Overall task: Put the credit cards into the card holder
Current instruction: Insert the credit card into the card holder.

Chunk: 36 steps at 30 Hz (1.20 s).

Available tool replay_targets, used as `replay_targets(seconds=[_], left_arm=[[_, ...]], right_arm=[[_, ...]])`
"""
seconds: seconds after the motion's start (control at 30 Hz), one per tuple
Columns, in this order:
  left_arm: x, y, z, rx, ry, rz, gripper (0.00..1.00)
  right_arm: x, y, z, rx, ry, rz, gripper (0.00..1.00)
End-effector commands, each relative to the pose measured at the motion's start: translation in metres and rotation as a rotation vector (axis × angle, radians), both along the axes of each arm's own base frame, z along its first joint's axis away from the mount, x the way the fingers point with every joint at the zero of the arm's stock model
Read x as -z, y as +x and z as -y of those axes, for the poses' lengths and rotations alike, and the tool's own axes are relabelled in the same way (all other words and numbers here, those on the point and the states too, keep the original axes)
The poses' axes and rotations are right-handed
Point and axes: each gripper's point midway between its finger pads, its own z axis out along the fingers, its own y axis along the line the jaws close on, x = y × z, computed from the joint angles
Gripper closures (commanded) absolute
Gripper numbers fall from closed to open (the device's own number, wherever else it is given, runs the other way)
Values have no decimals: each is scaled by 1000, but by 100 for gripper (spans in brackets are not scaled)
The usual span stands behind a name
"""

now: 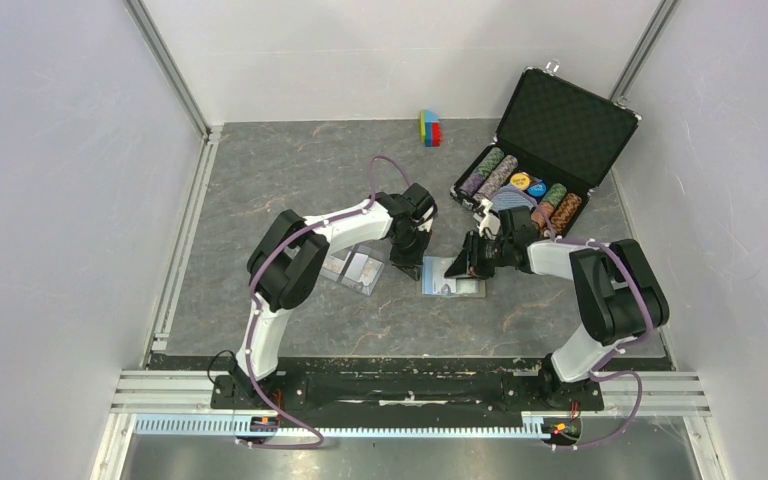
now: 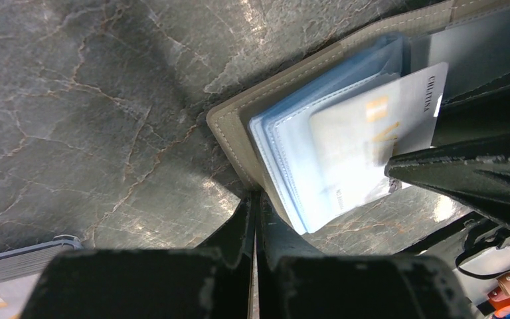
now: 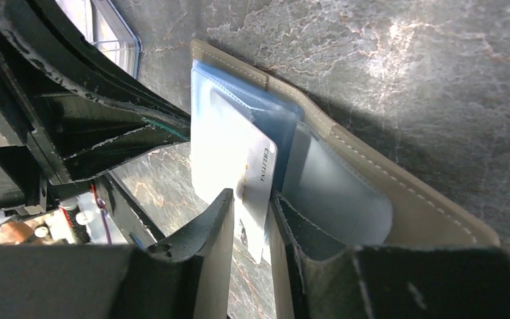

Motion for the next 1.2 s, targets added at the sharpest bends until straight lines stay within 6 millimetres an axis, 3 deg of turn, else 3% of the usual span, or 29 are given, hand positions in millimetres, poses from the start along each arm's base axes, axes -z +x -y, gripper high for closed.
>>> replay_targets(seconds=[0.0,0.33,0.43,0.77,0.93,1.17], left_arm=[[24,-16,-6,61,55,-52,98],[25,-15,-4,62,46,-59,98],[25,-16,-4,63,47,-61,98],[25,-17,-1,64,40,-67,98],[24,-16,-2,62,44,-62,98],[9,-8,-8,53,66,-8,91]], right_arm=[[-1,3,16,-21,-144,39,70],[-5,-1,22,-69,-231,65,55],[-4,-4,19,-85,-212,63,55],[-14,-6,-19,-147,-91,39,77],[-24,-4,-35,-169,-50,61,75],[-32,0,-32,-173,-85,85,64]])
